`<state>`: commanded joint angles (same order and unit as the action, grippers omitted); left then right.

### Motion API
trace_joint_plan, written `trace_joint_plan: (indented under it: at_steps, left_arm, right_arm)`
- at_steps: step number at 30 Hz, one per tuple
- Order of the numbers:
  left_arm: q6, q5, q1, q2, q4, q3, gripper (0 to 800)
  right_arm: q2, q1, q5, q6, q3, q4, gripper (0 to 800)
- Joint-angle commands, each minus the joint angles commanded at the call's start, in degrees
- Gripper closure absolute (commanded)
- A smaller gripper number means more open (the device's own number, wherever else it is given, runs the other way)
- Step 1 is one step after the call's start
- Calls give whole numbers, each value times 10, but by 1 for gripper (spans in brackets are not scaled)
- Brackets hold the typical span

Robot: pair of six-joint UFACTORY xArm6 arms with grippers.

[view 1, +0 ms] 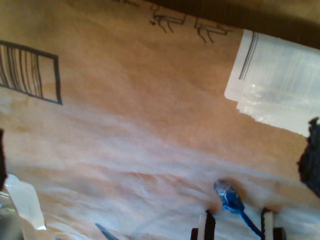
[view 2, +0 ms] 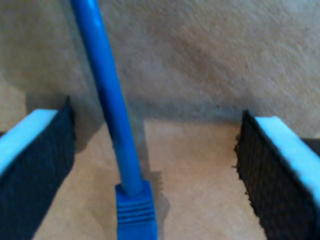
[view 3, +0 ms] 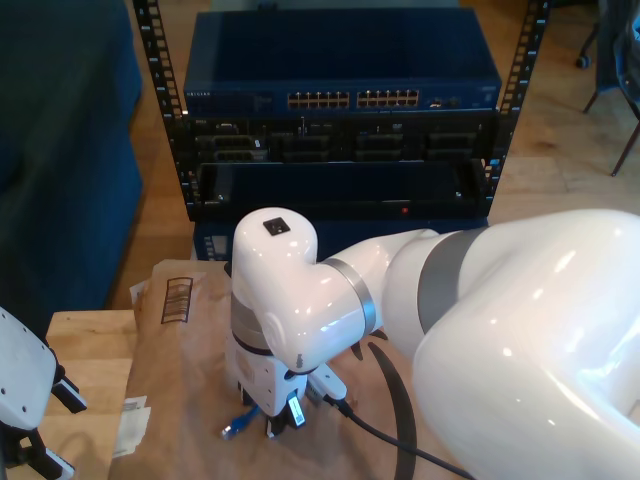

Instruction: Grab the cable and plug it in

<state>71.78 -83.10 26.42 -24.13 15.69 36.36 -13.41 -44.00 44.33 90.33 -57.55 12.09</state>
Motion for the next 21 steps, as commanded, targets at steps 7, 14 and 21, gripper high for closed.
trace_joint_plan:
  at_steps: [7, 14, 21]
  left_arm:
    - [0, 1, 0, 1, 0, 0, 0]
    - [7, 0, -1, 0, 2, 2, 0]
    - [75, 0, -98, 1, 20, 40, 0]
  right_arm:
    - [0, -7, 0, 3, -2, 0, 634]
    - [20, -7, 4, 7, 4, 3, 798]
    - [122, 114, 70, 23, 38, 41, 798]
